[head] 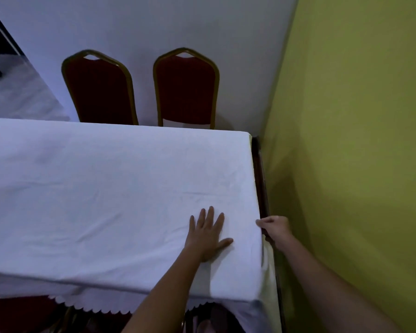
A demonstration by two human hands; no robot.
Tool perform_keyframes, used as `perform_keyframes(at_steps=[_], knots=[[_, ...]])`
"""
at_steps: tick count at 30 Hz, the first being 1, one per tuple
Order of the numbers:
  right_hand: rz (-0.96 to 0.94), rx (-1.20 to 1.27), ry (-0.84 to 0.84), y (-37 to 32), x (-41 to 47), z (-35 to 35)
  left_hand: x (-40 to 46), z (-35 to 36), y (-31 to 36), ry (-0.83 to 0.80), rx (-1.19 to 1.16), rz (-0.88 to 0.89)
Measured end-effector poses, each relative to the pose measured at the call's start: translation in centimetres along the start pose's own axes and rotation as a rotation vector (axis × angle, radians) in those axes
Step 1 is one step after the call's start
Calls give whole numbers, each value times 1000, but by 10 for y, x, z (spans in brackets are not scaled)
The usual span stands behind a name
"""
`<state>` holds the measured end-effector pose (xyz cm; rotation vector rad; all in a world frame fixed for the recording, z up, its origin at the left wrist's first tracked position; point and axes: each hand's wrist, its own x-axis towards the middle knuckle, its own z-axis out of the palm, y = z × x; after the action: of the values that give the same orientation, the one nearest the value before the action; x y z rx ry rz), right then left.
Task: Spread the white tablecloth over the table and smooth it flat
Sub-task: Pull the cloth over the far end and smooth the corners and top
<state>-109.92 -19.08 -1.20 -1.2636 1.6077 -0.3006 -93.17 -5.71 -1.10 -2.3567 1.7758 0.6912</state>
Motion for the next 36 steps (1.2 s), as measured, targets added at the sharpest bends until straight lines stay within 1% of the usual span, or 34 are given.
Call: perform_keyframes(at_steps=[3, 9, 17, 19, 20, 22, 23, 24, 25, 26, 27, 29, 31, 33, 36], knots=[[-49, -68, 26, -5, 7, -3, 13, -7, -6, 30, -37, -49], [18, -89, 76, 2, 23, -14, 34, -19, -7, 17, -15, -23], [60, -74, 151, -1, 57, -40, 57, -33, -16, 8, -29, -59], [83, -164, 106, -3, 69, -46, 64, -37, -19, 7, -38, -80], [92, -230, 42, -4, 74, -48, 67, -39, -20, 10, -42, -86], [107, -446, -162, -14, 82, -47, 75, -42, -22, 37, -61, -106], [110, -531, -213, -22, 88, -45, 84, -44, -21, 52, -81, -121], [104, -551, -227, -30, 95, -42, 91, -45, -19, 68, -103, -138], [70, -521, -228, -39, 105, -37, 101, -46, -16, 84, -118, -152], [25, -419, -233, -50, 114, -30, 109, -47, -13, 101, -125, -166], [-2, -267, -244, -64, 119, -21, 117, -48, -11, 121, -127, -179], [-7, 41, -296, -98, 125, -2, 134, -49, -7, 158, -124, -196], [19, 227, -311, -123, 141, 17, 151, -50, -3, 182, -110, -204], [61, 361, -226, -138, 159, 35, 164, -54, 0, 198, -103, -212], [116, 486, -20, -143, 182, 50, 187, -57, 7, 227, -62, -213]])
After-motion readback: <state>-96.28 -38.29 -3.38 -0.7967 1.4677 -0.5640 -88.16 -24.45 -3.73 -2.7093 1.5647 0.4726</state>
